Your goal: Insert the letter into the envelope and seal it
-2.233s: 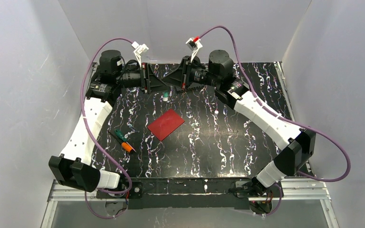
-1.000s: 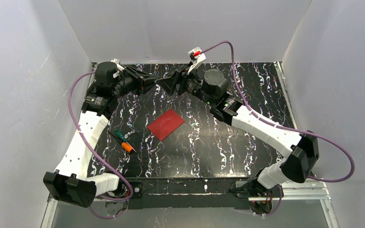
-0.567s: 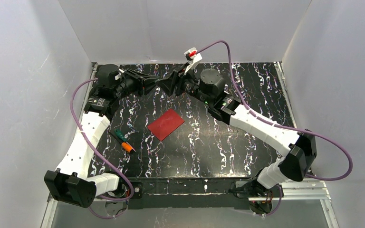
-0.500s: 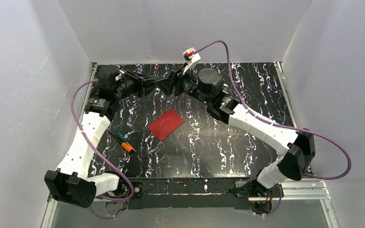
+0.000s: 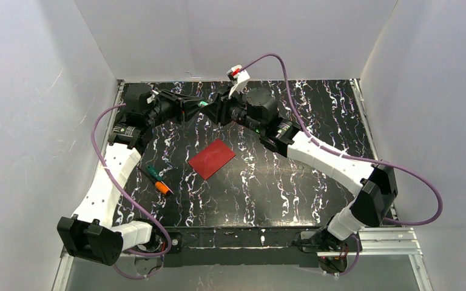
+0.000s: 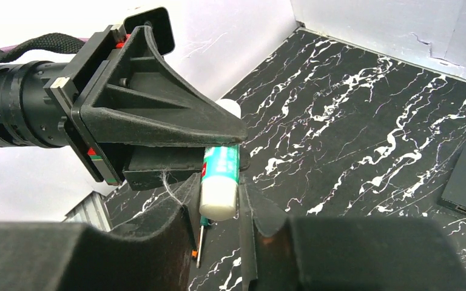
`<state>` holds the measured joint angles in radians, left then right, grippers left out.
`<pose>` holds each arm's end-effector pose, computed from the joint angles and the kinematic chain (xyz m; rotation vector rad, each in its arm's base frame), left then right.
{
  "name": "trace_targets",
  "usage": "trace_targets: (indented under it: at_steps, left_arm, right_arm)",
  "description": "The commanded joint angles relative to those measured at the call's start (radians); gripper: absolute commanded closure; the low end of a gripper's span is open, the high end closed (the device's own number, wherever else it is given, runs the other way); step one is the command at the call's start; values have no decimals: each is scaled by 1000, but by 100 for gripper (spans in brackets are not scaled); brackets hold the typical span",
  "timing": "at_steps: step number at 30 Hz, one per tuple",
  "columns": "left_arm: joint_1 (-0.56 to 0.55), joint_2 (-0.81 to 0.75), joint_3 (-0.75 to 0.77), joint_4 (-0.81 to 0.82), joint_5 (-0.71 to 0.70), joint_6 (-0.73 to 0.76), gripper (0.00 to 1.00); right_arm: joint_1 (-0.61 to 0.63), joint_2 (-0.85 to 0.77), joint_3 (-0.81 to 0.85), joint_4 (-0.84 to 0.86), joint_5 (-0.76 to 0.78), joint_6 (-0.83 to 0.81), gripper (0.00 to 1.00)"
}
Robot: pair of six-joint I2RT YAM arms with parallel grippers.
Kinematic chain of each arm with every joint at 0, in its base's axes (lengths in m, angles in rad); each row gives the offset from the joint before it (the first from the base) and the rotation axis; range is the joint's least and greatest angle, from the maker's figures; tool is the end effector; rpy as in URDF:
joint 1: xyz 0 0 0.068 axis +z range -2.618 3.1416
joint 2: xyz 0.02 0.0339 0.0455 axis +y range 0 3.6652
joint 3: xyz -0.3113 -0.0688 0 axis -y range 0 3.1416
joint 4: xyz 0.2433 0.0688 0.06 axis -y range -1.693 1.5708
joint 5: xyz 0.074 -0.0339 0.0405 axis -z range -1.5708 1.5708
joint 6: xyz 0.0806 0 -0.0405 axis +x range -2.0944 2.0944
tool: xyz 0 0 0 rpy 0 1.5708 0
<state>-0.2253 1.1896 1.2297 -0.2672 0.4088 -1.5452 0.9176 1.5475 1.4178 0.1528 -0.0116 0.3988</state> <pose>0.2746 -0.0958 0.4388 -1.0008 1.8471 -1.5481 0.2523 0.3312 0.4563 -0.4314 1.5875 1.0373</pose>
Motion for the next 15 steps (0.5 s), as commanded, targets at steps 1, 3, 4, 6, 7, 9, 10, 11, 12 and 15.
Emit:
trace_targets:
  at_steps: [1, 3, 4, 6, 7, 9, 10, 11, 12, 15]
  left_arm:
    - [6, -17, 21, 10, 15, 21, 100]
    - [6, -24, 30, -35, -10, 67, 100]
    - [7, -28, 32, -49, -23, 82, 99]
    - [7, -39, 23, -49, -33, 90, 99]
    - [9, -40, 19, -41, -31, 89, 99]
    - [12, -36, 18, -30, -19, 85, 100]
    - [13, -35, 17, -24, -16, 82, 100]
    - [13, -33, 16, -18, -12, 77, 100]
    - [15, -33, 13, -12, -9, 69, 100]
    - [17, -26, 16, 11, 3, 59, 100]
  right_arm:
    - [4, -5, 59, 54, 37, -5, 68]
    - [4, -7, 60, 70, 56, 2, 67]
    - [4, -5, 65, 70, 59, 3, 64]
    - [4, 5, 79, 65, 54, 6, 58]
    - [4, 14, 85, 62, 44, 6, 54]
    - [4, 27, 91, 63, 34, 14, 50]
    - [4, 31, 92, 67, 29, 16, 50]
    - [4, 34, 92, 72, 22, 20, 49]
    - [4, 41, 96, 71, 20, 21, 49]
    - [4, 55, 110, 55, -10, 25, 50]
